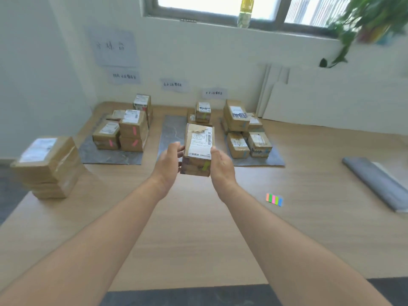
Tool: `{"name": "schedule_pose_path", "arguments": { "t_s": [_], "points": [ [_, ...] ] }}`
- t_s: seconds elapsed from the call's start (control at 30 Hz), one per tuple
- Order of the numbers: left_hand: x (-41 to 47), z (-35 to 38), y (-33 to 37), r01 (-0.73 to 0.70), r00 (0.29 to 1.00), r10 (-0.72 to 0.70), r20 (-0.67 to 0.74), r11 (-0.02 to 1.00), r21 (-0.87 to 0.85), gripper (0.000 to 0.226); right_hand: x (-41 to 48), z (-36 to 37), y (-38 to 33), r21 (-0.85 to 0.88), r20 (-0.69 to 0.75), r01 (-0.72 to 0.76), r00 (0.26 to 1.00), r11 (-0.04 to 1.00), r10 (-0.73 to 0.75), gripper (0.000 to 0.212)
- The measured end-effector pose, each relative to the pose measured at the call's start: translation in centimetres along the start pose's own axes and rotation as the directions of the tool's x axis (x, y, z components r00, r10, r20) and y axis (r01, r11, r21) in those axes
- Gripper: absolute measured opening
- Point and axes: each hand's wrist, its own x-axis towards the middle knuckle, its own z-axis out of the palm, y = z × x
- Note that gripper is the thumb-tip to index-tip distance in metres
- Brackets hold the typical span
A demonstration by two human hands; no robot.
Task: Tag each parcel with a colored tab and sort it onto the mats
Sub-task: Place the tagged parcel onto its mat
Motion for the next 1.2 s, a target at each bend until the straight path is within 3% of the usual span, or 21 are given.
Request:
{"name": "schedule_pose_path", "arguments": {
  "t_s": [0.37, 0.5, 0.57, 0.73, 0.87, 0.97, 1.2],
  "points": [
    [0.2, -3.0, 10.1, -0.056, 0.998, 0.059, -0.035, 0.996, 0.074, 0.067, 0.1, 1.1, -11.2, 0.003, 0.044, 0.092, 0.995, 0.996, -0.092, 0.041],
    [0.8, -3.5, 11.2, -0.043, 0.997, 0.045, -0.061, 0.998, 0.036, 0.055, 1.0, 2.2, -11.7, -0.024, 0.028, 0.091, 0.996, 0.996, -0.090, 0.048],
    [1.6, -3.5, 11.1, -0.039, 0.997, 0.041, -0.069, 0.999, 0.027, 0.053, 2.1, 2.7, -11.4, -0.027, 0.045, 0.091, 0.995, 0.996, -0.090, 0.050],
    [4.6, -2.9, 9.1, -0.008, 0.995, 0.009, -0.096, 1.000, 0.015, 0.057, 4.8, 3.0, -9.3, 0.013, 0.104, 0.091, 0.990, 0.996, -0.092, 0.027],
    [7.6, -1.1, 7.3, 0.042, 0.993, -0.041, -0.106, 0.999, 0.003, 0.053, 7.9, 4.1, -6.3, 0.055, 0.087, 0.042, 0.995, 0.998, -0.047, 0.045],
    [10.6, 1.1, 6.0, 0.069, 0.995, -0.070, -0.075, 0.997, -0.015, 0.040, 11.2, 3.3, -4.3, 0.068, 0.081, 0.016, 0.997, 0.998, -0.021, 0.037],
    [18.8, 6.5, 1.6, 0.156, 0.981, -0.159, -0.112, 0.987, -0.037, 0.043, 20.0, 0.8, 0.2, 0.032, 0.093, -0.079, 0.993, 0.996, 0.075, 0.033]
  ]
}}
